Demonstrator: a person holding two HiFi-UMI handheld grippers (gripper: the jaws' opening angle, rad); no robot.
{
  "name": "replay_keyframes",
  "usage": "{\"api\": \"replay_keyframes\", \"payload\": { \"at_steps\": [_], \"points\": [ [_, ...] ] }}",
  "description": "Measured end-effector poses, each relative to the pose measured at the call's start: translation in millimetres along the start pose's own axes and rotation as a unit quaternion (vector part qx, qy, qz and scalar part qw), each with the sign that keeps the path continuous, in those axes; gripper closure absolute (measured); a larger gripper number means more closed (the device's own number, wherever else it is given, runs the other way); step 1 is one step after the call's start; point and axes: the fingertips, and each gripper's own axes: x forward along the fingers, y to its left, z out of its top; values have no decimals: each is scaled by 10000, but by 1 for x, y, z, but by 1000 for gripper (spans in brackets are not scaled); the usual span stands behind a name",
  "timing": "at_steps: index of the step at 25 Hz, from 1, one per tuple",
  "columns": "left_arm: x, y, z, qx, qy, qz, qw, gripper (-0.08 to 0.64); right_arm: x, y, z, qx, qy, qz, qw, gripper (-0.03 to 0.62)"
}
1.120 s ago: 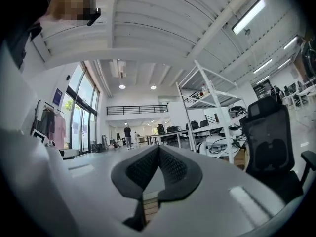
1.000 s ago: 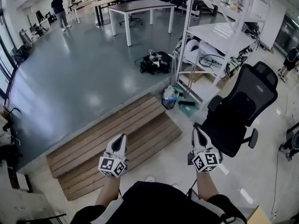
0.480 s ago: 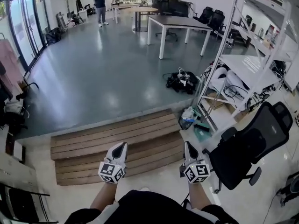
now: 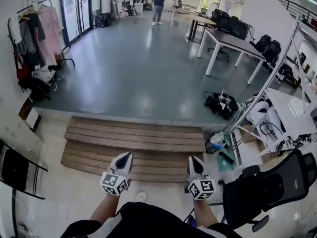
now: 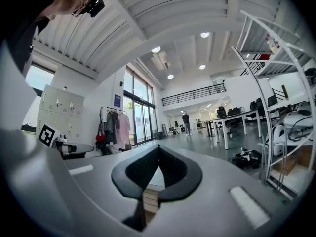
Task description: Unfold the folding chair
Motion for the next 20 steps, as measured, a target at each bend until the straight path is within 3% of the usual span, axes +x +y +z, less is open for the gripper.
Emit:
{"api": "replay_keyframes", "payload": {
  "at_steps": [5, 13, 20],
  "points": [
    [-48, 16, 5, 6, -142, 600, 9981, 561, 20, 34, -10, 71, 86, 593, 9982, 589],
    [-133, 58, 17, 37, -450, 1473, 9881, 561, 55, 118, -18, -13, 127, 1615, 9868, 589],
    [-233, 108, 37, 18, -758, 2186, 9729, 561, 84, 233, -17, -22, 173, 2462, 9691, 589]
  ]
}}
